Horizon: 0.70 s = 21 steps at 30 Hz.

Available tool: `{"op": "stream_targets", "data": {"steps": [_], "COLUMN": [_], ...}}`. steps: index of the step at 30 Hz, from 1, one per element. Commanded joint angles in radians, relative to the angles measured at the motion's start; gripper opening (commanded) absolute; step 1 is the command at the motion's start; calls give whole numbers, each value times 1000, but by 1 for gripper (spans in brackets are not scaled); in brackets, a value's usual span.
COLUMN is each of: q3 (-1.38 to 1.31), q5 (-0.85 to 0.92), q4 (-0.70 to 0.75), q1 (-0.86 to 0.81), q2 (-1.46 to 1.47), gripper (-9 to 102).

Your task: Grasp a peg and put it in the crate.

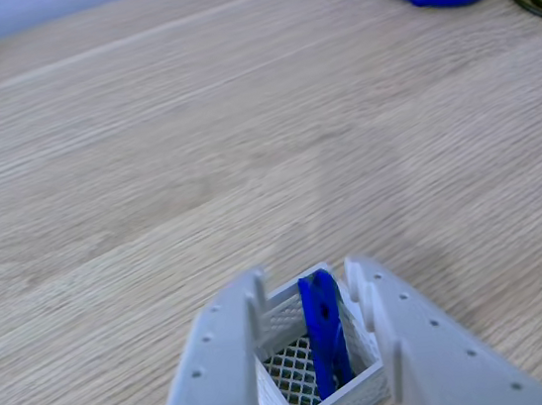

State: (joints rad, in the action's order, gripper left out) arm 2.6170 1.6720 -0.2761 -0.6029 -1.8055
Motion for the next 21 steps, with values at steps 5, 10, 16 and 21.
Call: {"op": "stream_targets", "data": {"steps": [5,10,16,21], "q3": [-98,-103,-87,-87], "q5": [5,5,3,3], "q4": [0,0,3,3], "q1": [-11,-11,6,21], "q2": [-31,-43,-118,-133], "gripper": [8,-2,-1,-1]}}
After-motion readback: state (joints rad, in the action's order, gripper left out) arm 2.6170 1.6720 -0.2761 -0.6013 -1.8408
